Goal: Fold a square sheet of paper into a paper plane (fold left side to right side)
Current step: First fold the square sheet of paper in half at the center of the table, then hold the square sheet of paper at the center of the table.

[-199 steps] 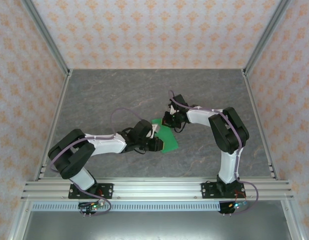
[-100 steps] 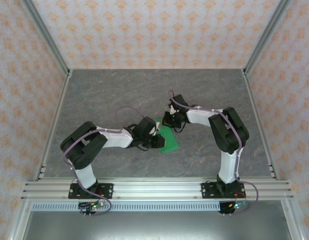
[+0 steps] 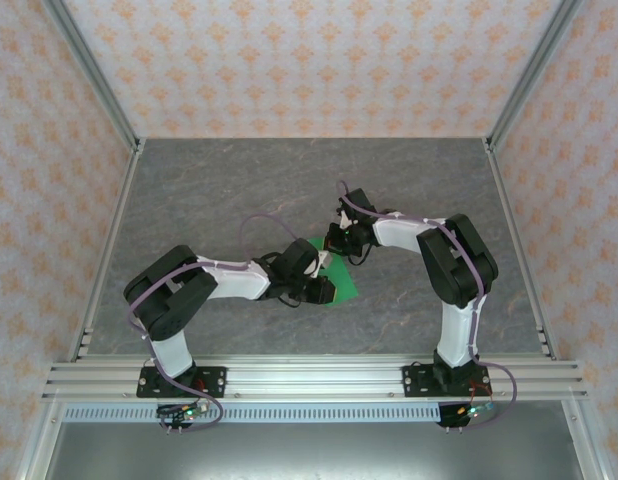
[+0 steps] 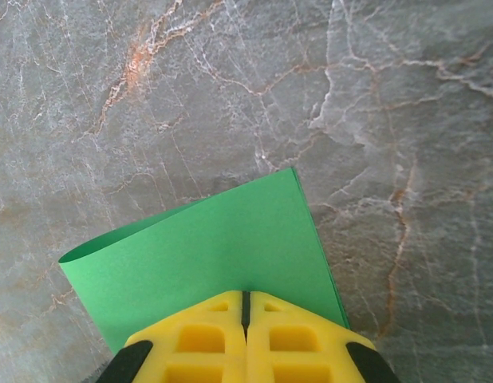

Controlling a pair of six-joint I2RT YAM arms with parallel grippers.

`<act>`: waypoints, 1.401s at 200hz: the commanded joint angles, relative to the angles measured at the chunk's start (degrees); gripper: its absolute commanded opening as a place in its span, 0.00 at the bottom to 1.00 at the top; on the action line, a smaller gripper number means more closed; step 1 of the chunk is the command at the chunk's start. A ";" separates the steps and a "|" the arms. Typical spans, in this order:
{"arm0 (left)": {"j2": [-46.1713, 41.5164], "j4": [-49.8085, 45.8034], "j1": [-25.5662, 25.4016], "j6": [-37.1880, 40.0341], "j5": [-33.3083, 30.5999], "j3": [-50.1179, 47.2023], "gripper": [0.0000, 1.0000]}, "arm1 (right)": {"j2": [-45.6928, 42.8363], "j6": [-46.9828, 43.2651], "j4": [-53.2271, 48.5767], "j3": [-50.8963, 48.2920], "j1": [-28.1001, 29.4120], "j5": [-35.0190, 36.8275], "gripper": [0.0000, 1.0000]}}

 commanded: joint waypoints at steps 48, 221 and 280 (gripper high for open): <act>-1.85 -1.21 -3.48 -1.44 2.20 -6.17 0.16 | 2.39 -0.20 -6.36 -0.52 0.12 5.81 0.02; -1.10 -4.71 4.53 -0.59 1.18 5.35 0.16 | -1.00 1.06 -1.72 -1.29 0.47 2.09 0.03; 3.82 -2.65 4.52 -2.17 -0.36 3.86 0.16 | -4.02 1.43 -0.66 -0.58 0.40 2.07 0.05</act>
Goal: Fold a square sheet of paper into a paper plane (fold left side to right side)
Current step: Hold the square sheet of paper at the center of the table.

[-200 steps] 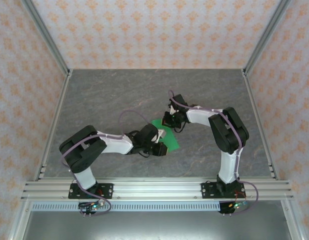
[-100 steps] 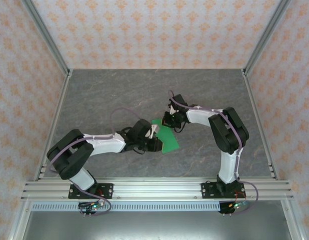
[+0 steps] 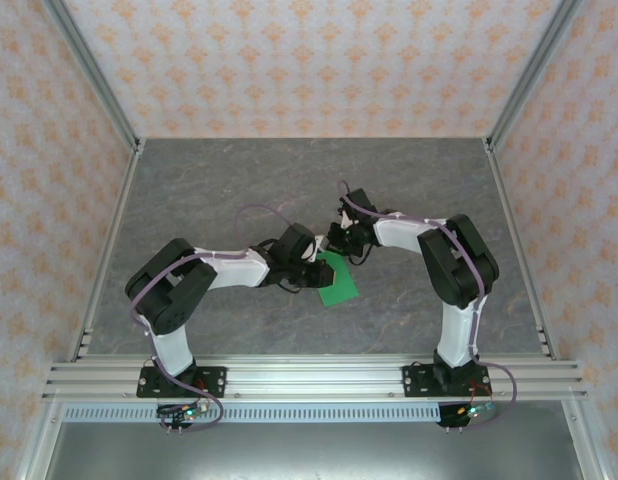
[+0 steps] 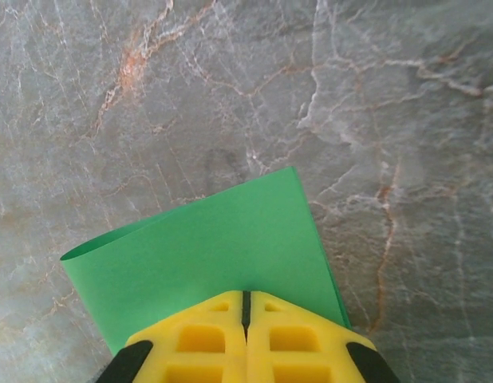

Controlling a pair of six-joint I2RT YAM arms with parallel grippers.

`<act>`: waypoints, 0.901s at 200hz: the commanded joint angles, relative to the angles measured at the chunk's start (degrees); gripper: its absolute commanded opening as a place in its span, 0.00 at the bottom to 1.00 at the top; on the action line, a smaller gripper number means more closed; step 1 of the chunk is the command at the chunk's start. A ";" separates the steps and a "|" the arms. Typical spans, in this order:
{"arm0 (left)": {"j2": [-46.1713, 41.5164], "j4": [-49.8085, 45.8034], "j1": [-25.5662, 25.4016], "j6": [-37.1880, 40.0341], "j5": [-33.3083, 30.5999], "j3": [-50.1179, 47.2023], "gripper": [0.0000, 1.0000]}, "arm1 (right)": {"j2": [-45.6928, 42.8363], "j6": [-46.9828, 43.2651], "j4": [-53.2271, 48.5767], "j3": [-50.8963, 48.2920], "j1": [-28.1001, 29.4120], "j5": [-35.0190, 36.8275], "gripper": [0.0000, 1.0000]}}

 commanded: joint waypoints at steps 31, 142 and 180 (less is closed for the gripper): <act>2.62 -1.89 -0.12 -0.55 -2.64 -1.60 0.15 | -8.10 -0.57 -1.94 0.95 0.23 3.76 0.12; 2.07 -1.44 -0.22 -1.32 -3.04 -1.92 0.15 | -27.13 -2.55 -11.70 -12.94 1.24 1.60 0.05; 1.52 -1.60 -0.22 -1.52 -3.45 -1.91 0.15 | -24.91 1.86 -7.40 -20.56 3.39 1.73 0.04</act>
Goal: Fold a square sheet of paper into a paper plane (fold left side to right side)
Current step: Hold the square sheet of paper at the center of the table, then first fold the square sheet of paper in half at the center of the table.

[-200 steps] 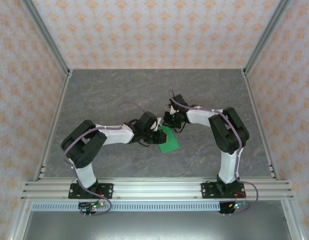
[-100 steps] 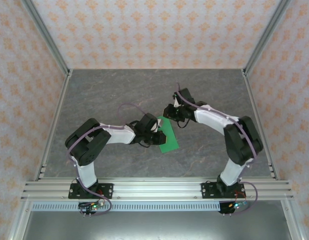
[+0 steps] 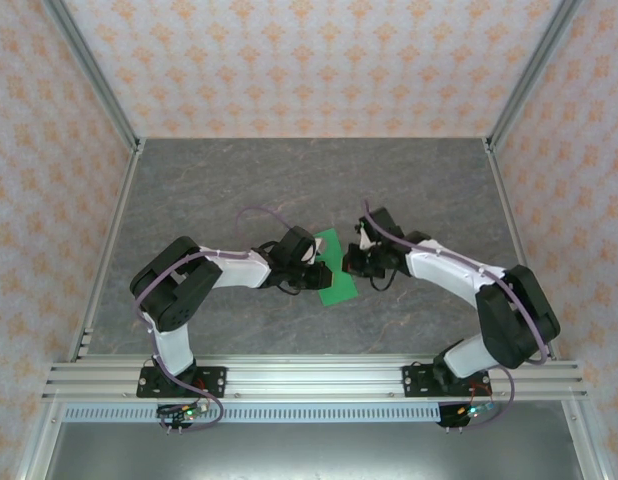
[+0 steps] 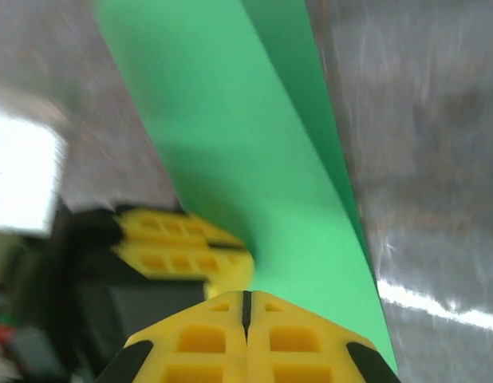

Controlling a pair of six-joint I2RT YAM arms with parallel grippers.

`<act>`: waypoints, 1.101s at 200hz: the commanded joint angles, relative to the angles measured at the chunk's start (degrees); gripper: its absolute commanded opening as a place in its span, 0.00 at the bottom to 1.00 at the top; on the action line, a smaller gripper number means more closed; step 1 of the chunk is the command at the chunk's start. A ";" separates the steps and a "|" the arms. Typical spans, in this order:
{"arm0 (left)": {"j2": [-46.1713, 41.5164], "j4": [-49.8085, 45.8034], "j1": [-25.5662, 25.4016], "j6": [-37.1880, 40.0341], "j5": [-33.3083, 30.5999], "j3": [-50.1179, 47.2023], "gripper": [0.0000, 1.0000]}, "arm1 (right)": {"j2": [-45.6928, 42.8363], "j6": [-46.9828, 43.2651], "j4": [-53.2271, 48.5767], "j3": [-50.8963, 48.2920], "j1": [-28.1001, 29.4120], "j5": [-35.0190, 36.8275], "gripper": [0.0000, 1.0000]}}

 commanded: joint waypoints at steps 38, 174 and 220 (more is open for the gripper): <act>-0.70 -3.22 -0.27 -0.47 -2.26 -0.60 0.15 | 7.38 2.59 0.54 -3.46 1.15 0.69 0.03; 2.17 -8.16 3.56 3.15 -5.24 4.78 0.15 | 11.83 -3.15 -10.38 -2.97 1.34 11.03 0.02; 3.17 -8.18 7.51 3.83 -4.65 6.07 0.15 | 12.56 -4.43 -12.79 -2.88 1.37 13.38 0.02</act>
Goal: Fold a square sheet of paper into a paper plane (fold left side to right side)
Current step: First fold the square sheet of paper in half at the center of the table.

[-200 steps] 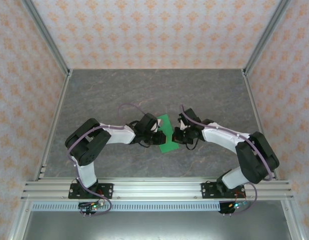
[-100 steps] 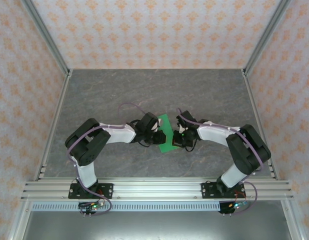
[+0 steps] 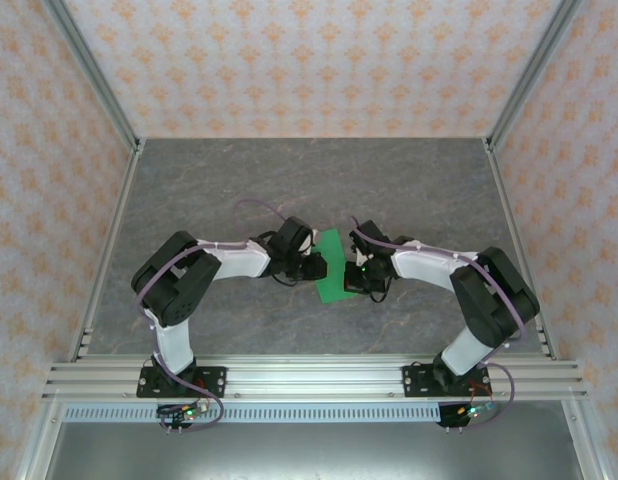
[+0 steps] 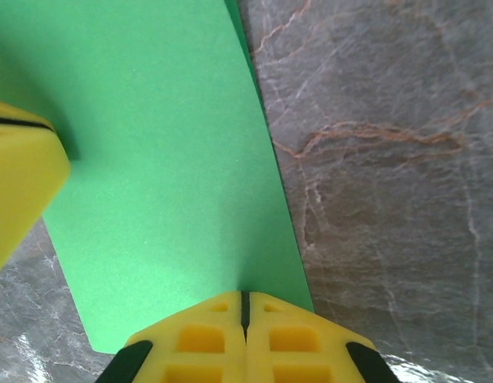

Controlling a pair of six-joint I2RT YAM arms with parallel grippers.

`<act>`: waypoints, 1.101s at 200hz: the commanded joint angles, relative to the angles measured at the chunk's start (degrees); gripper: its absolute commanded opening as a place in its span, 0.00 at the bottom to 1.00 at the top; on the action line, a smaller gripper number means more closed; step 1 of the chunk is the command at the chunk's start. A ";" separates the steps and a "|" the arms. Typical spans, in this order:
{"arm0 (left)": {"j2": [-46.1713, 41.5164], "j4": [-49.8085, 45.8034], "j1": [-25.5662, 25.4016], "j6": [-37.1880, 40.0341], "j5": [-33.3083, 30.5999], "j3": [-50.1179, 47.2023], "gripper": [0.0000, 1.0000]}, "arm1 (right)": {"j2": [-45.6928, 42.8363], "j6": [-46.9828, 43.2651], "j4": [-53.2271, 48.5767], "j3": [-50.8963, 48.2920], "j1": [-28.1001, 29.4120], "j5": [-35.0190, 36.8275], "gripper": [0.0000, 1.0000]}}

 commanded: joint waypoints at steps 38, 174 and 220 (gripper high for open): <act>2.44 -2.77 7.30 2.72 -3.03 3.92 0.16 | 4.33 -2.11 -9.42 -3.21 -0.18 11.29 0.02; -7.03 1.60 6.83 2.25 5.73 -0.02 0.16 | 4.42 -1.51 -7.83 -2.51 -0.19 9.89 0.02; 0.62 2.94 5.26 1.77 4.58 4.09 0.15 | 4.78 -1.75 -8.35 -2.25 -0.18 9.97 0.02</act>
